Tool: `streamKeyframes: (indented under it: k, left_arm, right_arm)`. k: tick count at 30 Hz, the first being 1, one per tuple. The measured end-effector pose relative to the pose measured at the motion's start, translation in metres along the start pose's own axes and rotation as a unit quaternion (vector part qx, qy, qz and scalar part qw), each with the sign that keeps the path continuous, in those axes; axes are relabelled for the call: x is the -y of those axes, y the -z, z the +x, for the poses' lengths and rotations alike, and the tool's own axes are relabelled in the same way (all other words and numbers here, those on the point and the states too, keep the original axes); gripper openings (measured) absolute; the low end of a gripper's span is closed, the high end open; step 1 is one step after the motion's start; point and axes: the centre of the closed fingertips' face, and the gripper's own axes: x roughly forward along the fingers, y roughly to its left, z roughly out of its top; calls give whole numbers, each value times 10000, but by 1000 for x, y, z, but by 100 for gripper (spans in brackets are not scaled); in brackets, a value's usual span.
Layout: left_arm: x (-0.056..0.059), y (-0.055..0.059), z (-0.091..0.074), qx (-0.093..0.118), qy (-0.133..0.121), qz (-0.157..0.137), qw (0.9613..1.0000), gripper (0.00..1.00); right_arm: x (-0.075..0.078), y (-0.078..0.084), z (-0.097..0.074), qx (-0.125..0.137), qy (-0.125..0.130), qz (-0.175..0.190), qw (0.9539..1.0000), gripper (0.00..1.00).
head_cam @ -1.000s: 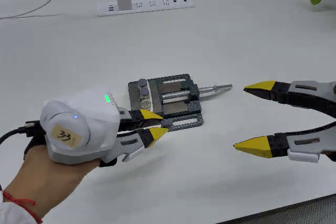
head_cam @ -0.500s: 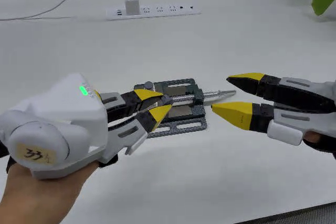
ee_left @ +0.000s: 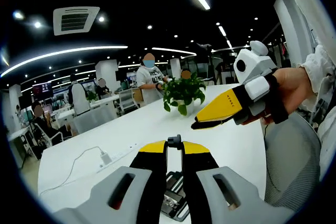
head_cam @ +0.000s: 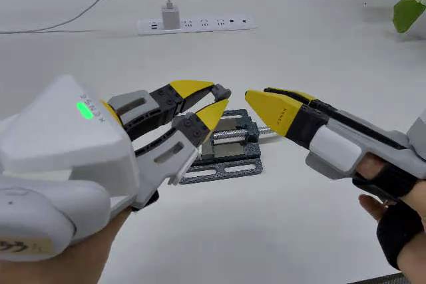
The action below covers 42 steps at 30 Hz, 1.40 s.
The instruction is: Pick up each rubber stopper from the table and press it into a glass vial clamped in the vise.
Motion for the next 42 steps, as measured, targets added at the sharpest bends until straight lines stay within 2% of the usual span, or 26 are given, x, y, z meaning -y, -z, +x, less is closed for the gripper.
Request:
streamKeyframes:
  k: [2,4,6,12,15,18,20,23,31,38,42]
  left_arm:
    - [1,-4,-1,26,7,160,9999,6]
    - [3,-8,-1,71,34,162,9998,6]
    - [4,-12,-1,95,48,289,9995,6]
    - [5,-21,-2,192,52,488,9986,6]
    - [4,-23,-2,236,21,492,9985,6]
    - [4,-24,-2,232,31,582,9980,6]
    - [4,-25,-2,271,47,512,9983,6]
    - [3,-25,-3,281,17,557,9981,6]
    - [2,-28,-4,326,-33,567,9979,6]
    - [0,-31,-4,361,-127,593,9975,6]
    - [0,-34,-4,381,-168,611,9973,6]
  right_arm:
    - [-3,-1,2,78,-38,189,9998,23]
    - [-5,-1,4,84,-103,270,9995,22]
    - [-7,-1,7,105,-147,344,9992,22]
    - [-15,-6,10,267,-359,870,9952,16]
    - [-18,-3,11,190,-423,890,9950,12]
    - [-21,-4,11,218,-484,995,9936,11]
    - [-22,-5,11,238,-509,993,9935,9]
    - [-24,-5,11,227,-535,1009,9932,7]
    - [-26,-8,13,292,-575,1108,9917,7]
    - [-27,-10,14,417,-560,1337,9886,7]
    - [-27,-12,14,512,-551,1537,9853,7]
